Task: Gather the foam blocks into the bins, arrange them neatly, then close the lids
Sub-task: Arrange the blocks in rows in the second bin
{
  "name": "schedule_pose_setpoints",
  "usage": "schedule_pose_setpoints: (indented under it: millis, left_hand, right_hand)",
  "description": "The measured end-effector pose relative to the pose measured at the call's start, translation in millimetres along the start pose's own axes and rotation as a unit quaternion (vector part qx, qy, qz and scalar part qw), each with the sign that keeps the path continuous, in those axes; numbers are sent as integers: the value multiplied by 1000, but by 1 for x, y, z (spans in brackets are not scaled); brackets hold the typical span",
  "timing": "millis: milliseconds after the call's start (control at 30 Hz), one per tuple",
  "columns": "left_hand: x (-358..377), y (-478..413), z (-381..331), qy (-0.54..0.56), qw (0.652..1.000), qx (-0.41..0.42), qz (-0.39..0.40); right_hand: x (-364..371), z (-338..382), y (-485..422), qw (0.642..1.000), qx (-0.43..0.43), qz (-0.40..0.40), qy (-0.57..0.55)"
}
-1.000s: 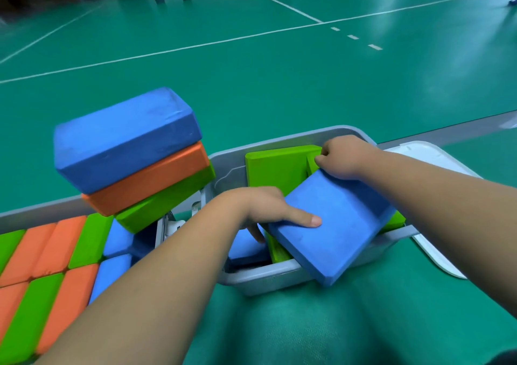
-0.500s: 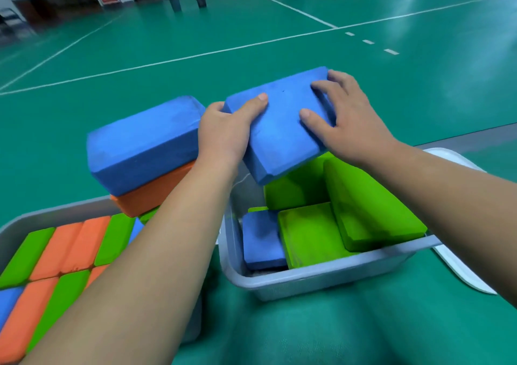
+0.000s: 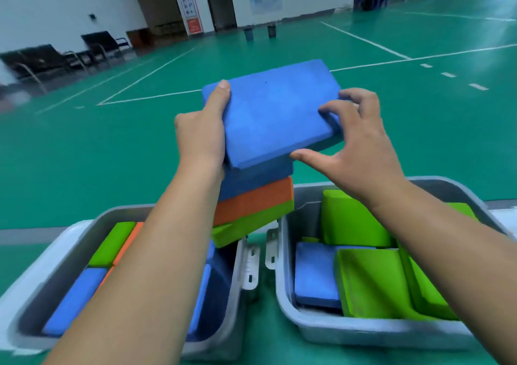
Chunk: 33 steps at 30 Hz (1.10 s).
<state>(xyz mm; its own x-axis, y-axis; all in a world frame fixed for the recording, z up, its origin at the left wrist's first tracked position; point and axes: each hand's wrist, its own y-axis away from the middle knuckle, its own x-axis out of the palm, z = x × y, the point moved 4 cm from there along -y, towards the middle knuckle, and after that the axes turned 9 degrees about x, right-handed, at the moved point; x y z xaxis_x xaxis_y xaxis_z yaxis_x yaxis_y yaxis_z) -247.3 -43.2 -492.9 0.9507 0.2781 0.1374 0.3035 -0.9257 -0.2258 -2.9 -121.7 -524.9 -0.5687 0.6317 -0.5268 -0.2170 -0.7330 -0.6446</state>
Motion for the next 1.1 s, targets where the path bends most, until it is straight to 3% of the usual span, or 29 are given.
schedule_pose_setpoints:
  millis: [100, 233, 367, 433, 633, 800, 967, 1100]
  left_hand:
    - [-19, -7, -9, 10, 999, 32, 22]
    - [-42, -14, -13, -87, 992, 89, -15]
    - [-55, -15, -2, -306, 950, 53, -36]
    - [-56, -21, 4, -348, 936, 35, -33]
    - [-39, -11, -3, -421, 895, 146, -21]
    - [-22, 1, -15, -546, 786, 289, -15]
    - [18, 26, -11, -482, 765, 420, 80]
    - [58, 66, -4, -407, 717, 541, 164]
  right_hand:
    - [26, 16, 0, 999, 13, -7, -32]
    - [54, 31, -2, 999, -7, 8, -46]
    - [74, 33, -10, 992, -37, 112, 37]
    - [72, 32, -18, 990, -21, 133, 37]
    - [68, 31, -16, 988, -10, 150, 37]
    - [58, 22, -14, 990, 48, 128, 34]
    - [46, 3, -13, 991, 56, 118, 1]
    - [34, -26, -10, 992, 77, 101, 15]
